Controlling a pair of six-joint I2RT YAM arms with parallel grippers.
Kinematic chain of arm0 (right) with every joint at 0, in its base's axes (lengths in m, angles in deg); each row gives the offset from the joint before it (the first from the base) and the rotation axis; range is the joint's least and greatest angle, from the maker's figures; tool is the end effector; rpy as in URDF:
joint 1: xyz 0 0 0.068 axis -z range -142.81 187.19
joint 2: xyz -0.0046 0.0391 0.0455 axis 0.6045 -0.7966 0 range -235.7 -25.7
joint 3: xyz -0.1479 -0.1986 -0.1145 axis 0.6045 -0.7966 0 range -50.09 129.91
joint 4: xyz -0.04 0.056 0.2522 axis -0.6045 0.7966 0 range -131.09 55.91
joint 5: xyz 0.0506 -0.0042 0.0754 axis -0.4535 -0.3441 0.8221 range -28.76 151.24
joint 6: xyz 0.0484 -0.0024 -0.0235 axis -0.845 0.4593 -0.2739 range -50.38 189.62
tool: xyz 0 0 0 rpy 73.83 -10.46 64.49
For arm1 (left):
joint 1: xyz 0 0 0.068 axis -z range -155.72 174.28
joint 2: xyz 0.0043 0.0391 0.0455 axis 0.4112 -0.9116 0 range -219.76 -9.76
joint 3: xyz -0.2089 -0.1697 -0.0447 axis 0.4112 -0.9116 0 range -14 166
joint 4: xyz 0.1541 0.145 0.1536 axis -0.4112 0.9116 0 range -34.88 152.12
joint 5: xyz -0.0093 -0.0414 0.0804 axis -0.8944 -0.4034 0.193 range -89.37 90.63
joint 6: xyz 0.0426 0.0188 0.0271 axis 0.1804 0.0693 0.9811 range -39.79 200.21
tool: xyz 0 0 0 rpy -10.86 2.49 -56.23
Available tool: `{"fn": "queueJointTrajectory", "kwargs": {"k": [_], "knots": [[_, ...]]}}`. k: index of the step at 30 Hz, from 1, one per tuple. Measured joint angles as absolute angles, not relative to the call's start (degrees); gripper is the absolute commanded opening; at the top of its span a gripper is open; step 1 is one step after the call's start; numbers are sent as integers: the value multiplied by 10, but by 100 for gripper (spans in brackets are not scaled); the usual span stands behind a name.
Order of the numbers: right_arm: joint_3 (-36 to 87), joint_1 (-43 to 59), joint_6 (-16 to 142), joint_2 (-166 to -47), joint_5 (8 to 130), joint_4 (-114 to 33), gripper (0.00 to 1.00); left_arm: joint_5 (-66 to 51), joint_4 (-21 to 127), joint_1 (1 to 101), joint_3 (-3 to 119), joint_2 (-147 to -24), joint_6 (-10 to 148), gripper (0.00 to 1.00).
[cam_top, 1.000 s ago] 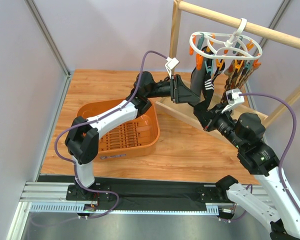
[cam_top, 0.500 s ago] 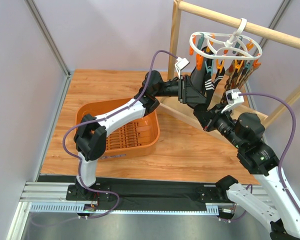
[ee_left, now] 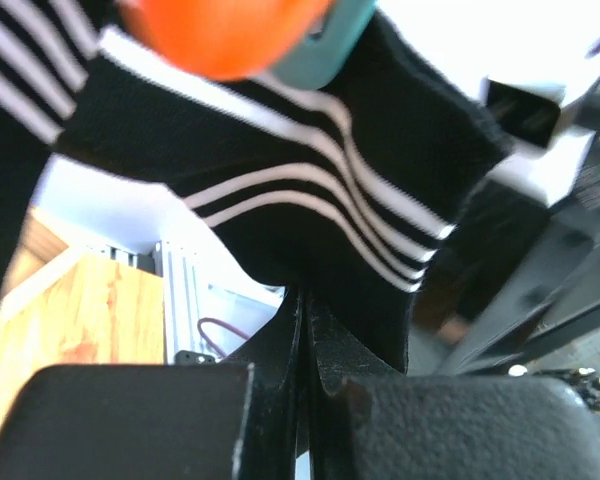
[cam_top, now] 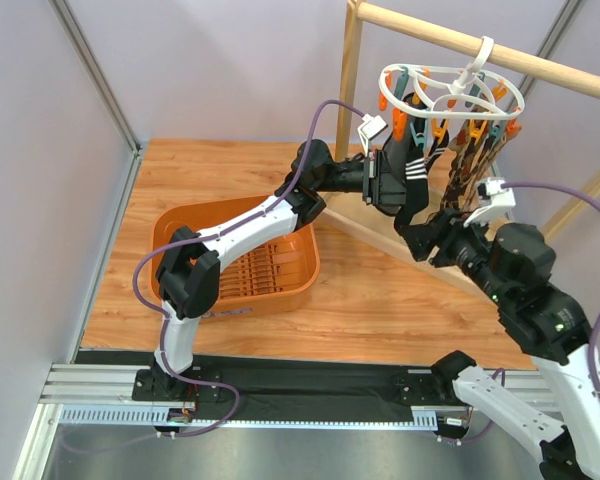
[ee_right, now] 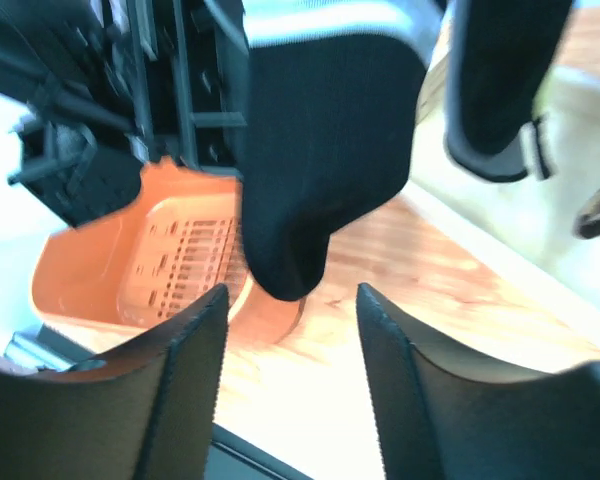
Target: Remove the socks clipped to the hanger
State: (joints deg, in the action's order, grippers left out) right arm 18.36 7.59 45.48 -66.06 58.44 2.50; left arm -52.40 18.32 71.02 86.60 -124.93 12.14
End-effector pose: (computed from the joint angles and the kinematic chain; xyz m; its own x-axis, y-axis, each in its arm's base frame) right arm 0.0984 0.0539 0.4235 -0.3971 0.2442 -0.8847 -0.3178 0.8677 0.3821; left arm 0.3033 -0.3638 0.3850 -0.7797 0.0145 -0.6260 0.5933 -0.3029 -0.7459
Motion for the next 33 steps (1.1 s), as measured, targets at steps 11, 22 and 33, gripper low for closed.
{"fn": "queueJointTrajectory", "kwargs": {"k": [11, 22, 33], "knots": [[407, 76, 467, -772, 442, 103, 57, -478, 291, 710, 846, -1240, 212, 0], [468, 76, 557, -937, 380, 23, 57, -451, 338, 710, 843, -1235, 247, 0], [466, 76, 621, -927, 338, -32, 56, -449, 341, 710, 848, -1235, 250, 0]]}}
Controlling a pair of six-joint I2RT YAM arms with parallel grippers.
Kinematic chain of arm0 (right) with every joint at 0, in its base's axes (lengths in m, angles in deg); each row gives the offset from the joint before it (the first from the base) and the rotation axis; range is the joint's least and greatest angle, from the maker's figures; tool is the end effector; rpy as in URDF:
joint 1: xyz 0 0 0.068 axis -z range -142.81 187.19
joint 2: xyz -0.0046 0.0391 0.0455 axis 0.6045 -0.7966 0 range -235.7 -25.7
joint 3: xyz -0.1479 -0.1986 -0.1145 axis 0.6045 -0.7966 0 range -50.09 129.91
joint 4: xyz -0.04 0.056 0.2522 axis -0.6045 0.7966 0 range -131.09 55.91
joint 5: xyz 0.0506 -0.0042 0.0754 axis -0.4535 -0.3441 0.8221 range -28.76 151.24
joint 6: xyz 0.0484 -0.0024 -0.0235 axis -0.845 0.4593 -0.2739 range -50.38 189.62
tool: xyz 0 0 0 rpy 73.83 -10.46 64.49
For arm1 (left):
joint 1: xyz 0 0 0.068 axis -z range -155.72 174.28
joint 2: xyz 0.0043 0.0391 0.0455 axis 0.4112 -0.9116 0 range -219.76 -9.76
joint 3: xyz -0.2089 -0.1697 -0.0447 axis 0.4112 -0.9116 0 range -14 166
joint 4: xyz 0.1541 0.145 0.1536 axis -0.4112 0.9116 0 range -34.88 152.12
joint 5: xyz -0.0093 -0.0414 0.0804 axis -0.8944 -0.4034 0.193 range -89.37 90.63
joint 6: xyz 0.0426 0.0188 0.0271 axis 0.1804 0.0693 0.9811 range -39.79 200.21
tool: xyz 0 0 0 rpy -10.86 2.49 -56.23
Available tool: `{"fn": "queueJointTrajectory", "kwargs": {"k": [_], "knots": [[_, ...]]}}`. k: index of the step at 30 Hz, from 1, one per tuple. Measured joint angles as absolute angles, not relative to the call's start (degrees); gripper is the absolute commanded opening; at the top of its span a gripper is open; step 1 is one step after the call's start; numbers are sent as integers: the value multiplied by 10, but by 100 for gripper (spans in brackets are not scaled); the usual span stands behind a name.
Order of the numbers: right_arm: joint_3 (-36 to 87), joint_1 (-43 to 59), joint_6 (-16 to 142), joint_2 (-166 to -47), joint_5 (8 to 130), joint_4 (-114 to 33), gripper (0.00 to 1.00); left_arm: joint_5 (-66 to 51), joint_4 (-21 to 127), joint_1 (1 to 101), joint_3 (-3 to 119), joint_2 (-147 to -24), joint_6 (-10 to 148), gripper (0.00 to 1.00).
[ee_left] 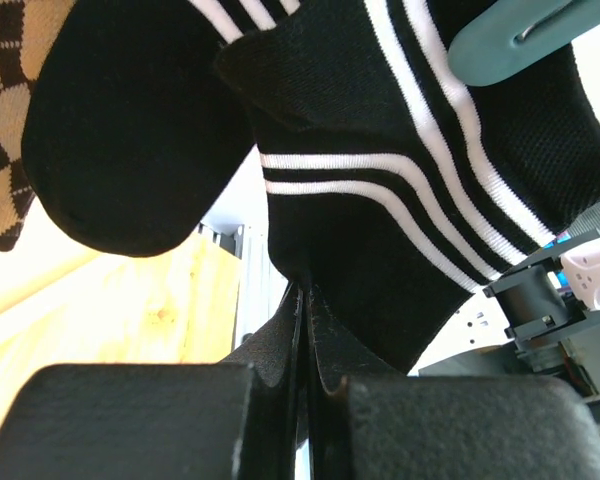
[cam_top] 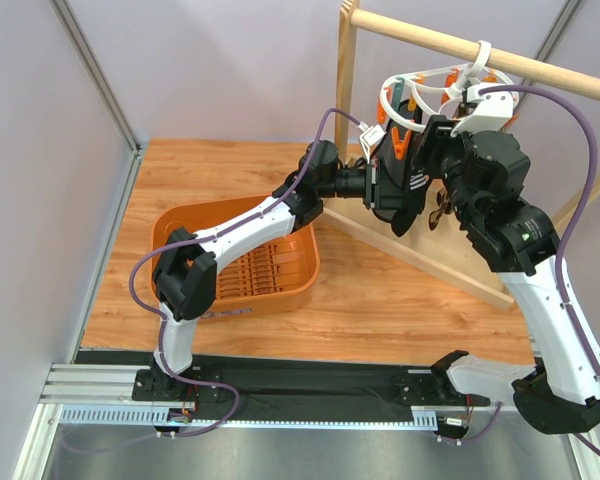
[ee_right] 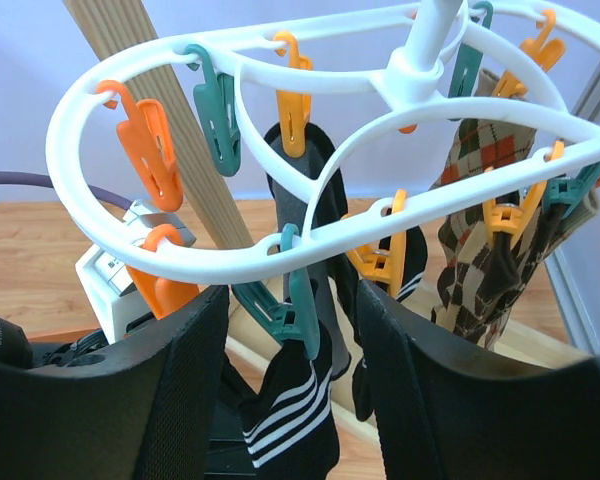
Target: Remove the socks clipped to the hanger
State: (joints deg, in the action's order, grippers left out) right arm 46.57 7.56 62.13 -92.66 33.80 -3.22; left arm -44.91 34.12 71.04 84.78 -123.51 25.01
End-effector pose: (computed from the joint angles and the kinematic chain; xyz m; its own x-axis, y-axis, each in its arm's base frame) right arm 0.1856 0.0867 0.5149 -0.1280 0.0603 -0.9899 -0.0257 0.9976 0.0641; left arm 0.3082 -0.3648 0.3602 -0.7773 -0.0130 -0.6290 0.6277 -0.0842 -0.7739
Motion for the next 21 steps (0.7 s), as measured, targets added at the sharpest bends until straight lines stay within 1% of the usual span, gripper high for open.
{"fn": "queueJointTrajectory", "kwargs": {"k": [5, 9, 13, 21], "knots": [[457, 76, 640, -926, 338, -53, 56, -449, 341, 710, 850, -1235, 250, 0], [453, 76, 647, -928, 342, -56, 60, -449, 343, 710, 850, -1235, 250, 0], [443, 76, 651, -928, 347, -68, 60, -449, 346, 710, 850, -1235, 250, 0], [432, 76, 656, -931, 347, -85, 56, -449, 353, 710, 855, -1235, 250, 0]]}}
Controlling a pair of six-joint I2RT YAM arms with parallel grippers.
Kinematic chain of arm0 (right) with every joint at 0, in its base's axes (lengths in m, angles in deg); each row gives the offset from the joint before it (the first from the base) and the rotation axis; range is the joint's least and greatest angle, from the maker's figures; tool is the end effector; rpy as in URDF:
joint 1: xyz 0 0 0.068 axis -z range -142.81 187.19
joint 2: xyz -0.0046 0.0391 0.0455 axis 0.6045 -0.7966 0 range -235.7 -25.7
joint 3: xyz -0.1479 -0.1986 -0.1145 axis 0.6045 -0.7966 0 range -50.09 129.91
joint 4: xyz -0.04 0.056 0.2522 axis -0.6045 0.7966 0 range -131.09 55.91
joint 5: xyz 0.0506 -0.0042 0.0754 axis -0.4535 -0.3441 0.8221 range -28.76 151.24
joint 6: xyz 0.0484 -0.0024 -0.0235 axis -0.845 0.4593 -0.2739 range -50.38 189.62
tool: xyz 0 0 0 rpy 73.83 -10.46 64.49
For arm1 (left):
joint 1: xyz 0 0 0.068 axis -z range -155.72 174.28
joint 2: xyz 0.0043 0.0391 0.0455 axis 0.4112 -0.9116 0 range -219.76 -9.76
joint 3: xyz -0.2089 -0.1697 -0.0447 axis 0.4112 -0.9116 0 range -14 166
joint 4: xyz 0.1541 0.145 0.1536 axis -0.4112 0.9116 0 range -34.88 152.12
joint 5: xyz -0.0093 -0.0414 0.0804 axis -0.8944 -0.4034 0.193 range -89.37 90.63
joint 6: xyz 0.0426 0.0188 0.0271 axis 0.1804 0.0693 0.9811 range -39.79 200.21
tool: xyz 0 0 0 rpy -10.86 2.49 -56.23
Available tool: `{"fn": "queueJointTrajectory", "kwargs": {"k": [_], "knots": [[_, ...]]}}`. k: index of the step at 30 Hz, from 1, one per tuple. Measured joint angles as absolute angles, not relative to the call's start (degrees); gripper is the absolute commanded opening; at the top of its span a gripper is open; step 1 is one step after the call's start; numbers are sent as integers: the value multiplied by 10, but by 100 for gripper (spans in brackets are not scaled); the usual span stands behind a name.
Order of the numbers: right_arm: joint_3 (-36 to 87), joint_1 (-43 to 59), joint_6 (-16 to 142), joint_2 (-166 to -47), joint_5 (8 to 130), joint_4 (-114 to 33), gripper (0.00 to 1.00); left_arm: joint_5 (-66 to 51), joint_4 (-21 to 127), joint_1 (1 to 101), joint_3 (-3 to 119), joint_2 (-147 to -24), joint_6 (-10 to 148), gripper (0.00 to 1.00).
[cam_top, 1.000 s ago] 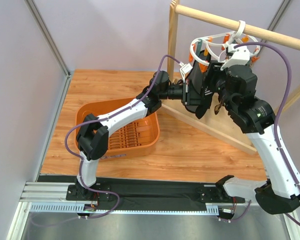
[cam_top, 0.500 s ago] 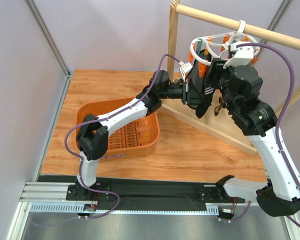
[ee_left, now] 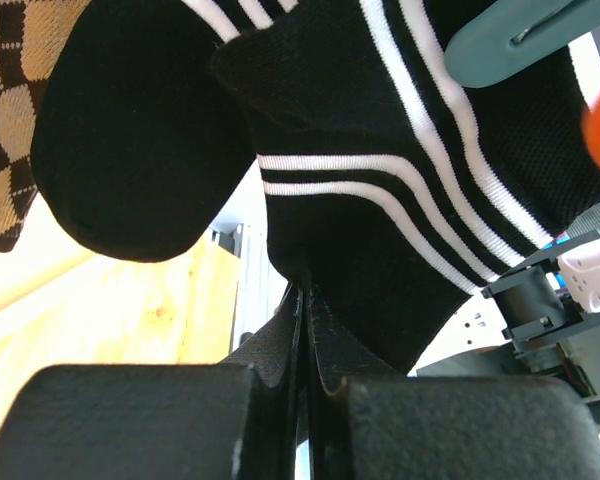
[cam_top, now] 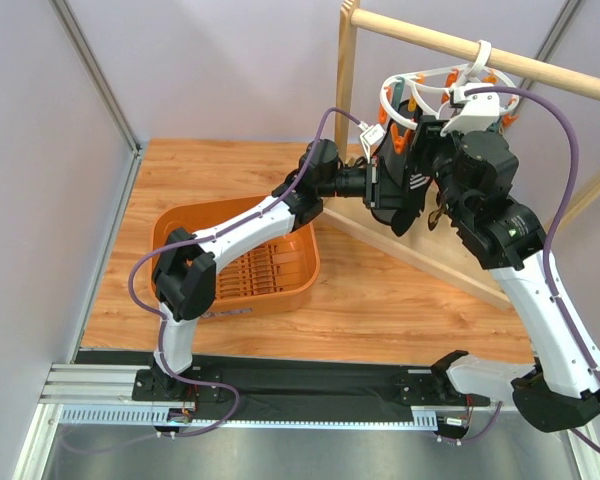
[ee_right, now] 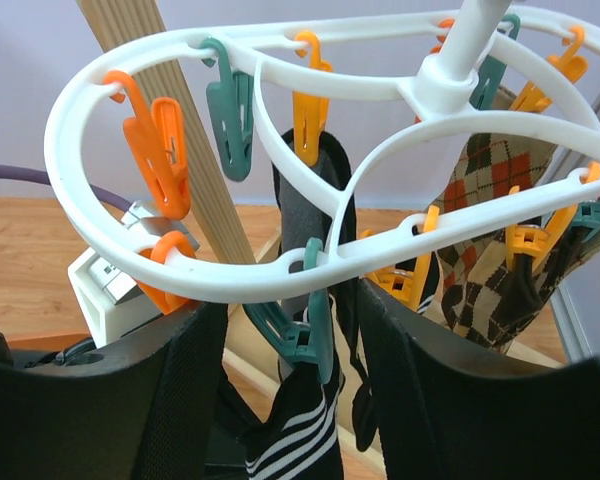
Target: Remove the socks clipped to the hanger
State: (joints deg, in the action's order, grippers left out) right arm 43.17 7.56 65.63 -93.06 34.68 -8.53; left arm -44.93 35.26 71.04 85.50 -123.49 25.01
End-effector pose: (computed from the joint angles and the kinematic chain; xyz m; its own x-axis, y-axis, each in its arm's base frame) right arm 0.1970 0.0938 0.5059 -0.1045 0.0122 -0.9945 -0.0490 0.9987 0.0174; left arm 0.3082 -0.3649 0.3628 -0.7802 -0.0096 -0.6254 0.6240 -0.0804 -0.7773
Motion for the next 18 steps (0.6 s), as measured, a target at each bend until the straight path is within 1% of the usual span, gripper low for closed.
{"fn": "queueJointTrajectory", "kwargs": {"k": [6, 15, 16, 18], "knots": [[431, 76, 666, -932, 339, -102, 54, -449, 359, 710, 855, -1229, 250, 0], [431, 76, 665, -945, 325, -104, 55, -449, 361, 711, 857, -1227, 249, 0], [431, 76, 665, -945, 323, -104, 55, -449, 361, 711, 857, -1227, 248, 0], [431, 76, 665, -945, 317, -104, 51, -449, 361, 711, 857, -1227, 248, 0]]}}
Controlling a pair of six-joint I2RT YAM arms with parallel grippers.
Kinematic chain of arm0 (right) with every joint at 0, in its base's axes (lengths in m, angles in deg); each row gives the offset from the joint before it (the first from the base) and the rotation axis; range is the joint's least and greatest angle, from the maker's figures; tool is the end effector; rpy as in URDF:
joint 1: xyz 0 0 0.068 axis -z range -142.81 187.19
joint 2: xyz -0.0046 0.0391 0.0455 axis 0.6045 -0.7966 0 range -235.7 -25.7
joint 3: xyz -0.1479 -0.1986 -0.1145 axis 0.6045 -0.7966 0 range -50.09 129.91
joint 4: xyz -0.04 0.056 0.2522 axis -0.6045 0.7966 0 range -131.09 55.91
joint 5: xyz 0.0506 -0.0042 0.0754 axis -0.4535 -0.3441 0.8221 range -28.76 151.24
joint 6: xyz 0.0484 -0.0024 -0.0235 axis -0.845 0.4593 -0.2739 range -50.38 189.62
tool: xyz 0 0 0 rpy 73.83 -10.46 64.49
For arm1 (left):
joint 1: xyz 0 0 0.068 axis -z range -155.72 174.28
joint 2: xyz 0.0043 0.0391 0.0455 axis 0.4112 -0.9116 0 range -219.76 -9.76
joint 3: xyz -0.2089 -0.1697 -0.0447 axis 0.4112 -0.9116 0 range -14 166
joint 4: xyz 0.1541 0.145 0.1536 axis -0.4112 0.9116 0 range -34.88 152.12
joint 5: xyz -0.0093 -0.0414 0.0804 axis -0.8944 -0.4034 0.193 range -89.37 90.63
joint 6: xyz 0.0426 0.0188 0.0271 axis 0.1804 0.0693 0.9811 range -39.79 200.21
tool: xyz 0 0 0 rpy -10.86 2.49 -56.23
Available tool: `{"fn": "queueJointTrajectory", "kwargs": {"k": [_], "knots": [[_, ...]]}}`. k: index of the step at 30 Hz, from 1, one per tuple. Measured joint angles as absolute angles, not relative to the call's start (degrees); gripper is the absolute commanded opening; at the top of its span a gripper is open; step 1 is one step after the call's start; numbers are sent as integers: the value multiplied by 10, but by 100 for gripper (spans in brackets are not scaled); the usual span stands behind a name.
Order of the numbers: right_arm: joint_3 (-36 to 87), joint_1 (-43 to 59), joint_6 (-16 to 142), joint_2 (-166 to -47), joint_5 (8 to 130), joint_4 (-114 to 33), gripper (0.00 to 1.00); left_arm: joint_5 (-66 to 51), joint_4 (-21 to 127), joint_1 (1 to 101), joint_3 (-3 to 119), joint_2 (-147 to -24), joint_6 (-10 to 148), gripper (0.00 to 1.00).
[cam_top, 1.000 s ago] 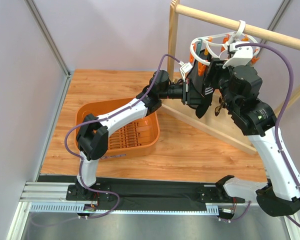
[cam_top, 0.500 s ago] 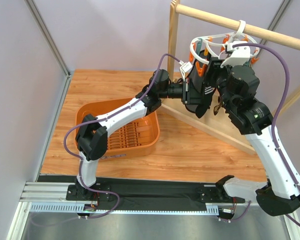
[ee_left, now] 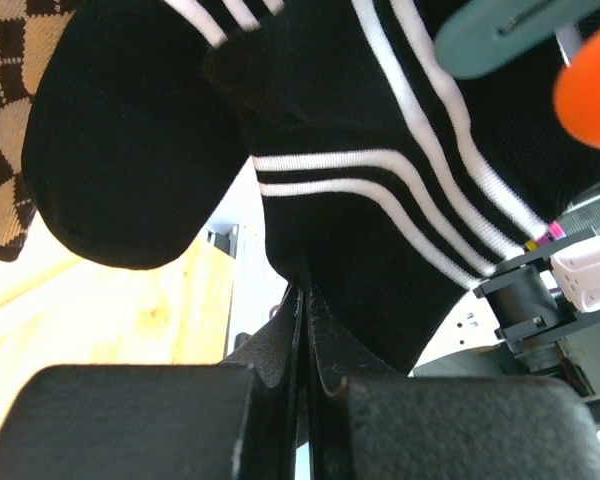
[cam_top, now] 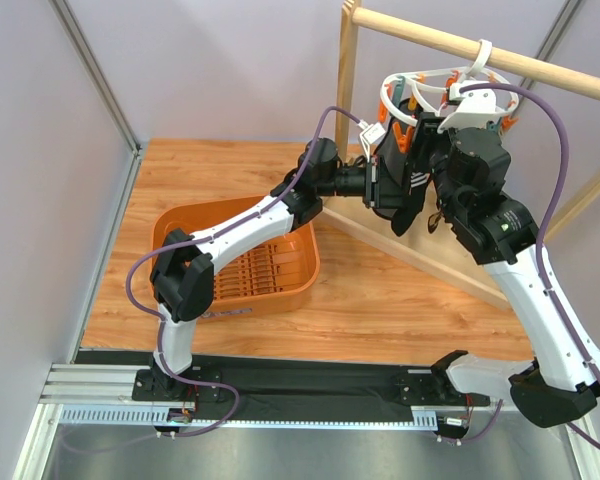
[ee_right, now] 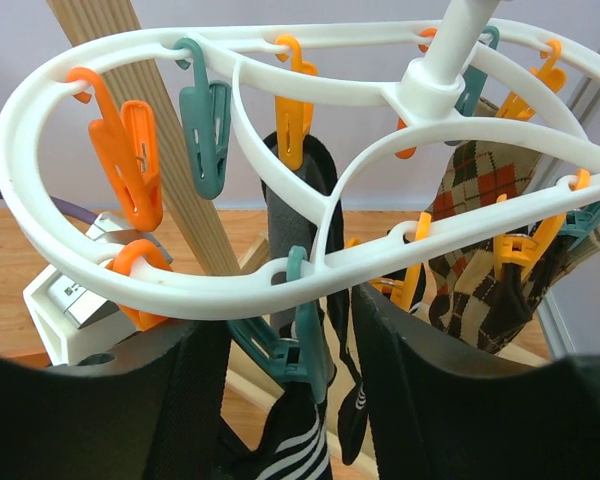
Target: Remove the socks clipped to the hanger
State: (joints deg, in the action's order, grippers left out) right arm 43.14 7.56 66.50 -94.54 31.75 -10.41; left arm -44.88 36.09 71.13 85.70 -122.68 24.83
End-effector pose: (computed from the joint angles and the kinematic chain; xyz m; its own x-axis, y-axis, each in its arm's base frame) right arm 0.2062 0.0972 0.5040 -0.0954 0.0003 -0.9954 0.0002 1.0000 0.0002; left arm 0.3053 -0.3628 0.3691 -0.7809 -0.0102 -0.6246 0.6231 -0.0827 -0.7777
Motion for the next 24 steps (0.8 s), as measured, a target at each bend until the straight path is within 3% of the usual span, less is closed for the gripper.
{"fn": "queueJointTrajectory", "kwargs": {"k": [6, 12, 22, 24], "knots": [[431, 76, 665, -948, 311, -105, 36, -449, 361, 714, 857, -1227, 248, 0], [431, 76, 667, -948, 312, -116, 1, -448, 362, 716, 857, -1227, 248, 0], [416, 76, 663, -928, 320, -118, 2, -439, 393, 718, 857, -1222, 260, 0], [416, 76, 661, -926, 323, -118, 17, -428, 432, 718, 857, -1211, 280, 0]]}}
